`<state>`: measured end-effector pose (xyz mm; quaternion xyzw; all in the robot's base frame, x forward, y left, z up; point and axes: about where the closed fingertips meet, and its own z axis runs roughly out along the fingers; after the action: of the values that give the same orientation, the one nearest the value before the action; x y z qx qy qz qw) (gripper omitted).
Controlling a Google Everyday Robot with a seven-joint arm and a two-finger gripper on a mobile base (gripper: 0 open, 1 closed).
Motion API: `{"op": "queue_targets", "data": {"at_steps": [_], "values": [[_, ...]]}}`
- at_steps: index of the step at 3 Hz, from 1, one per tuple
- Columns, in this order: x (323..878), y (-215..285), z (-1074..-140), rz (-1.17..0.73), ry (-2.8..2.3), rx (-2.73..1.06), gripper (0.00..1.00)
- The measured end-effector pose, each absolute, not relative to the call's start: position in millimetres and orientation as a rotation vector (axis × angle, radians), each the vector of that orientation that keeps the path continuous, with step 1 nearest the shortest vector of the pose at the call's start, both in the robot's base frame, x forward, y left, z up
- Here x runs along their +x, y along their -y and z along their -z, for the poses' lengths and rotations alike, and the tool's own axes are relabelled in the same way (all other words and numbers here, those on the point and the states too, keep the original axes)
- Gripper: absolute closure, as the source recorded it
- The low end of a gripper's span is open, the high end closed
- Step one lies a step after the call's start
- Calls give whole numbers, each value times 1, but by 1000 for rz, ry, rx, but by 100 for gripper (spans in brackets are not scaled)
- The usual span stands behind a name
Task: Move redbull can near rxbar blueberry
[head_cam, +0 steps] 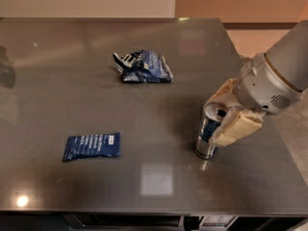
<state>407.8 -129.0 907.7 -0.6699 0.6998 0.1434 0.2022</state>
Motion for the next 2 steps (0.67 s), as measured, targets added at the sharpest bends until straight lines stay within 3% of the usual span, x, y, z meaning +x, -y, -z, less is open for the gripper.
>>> {"op": "queue_targets", "data": {"at_steps": [2], "values": [[421, 100, -921, -485, -1883, -1897, 87]]}}
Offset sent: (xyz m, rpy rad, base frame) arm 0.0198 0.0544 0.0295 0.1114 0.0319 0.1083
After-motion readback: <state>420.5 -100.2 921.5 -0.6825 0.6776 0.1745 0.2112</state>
